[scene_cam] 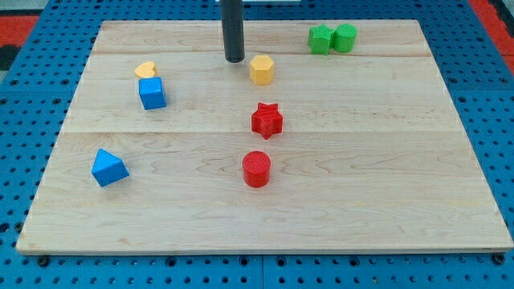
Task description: Move the hexagon on top of the red star
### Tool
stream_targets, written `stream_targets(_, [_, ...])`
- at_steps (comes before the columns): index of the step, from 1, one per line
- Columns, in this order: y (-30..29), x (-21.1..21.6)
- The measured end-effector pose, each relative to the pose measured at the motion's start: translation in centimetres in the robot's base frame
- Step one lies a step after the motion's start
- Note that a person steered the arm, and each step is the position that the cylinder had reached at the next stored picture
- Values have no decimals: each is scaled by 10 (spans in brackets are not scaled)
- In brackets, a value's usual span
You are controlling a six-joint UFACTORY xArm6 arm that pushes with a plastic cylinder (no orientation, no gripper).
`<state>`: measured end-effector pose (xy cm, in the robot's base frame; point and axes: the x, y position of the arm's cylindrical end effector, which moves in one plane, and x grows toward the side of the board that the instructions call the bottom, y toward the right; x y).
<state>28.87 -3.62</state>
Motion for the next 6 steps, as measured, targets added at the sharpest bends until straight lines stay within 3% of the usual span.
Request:
stream_targets(2, [58,-2])
stream_targets(3, [58,12])
stream_targets(5, [48,8])
stream_targets(6, [-3,-2])
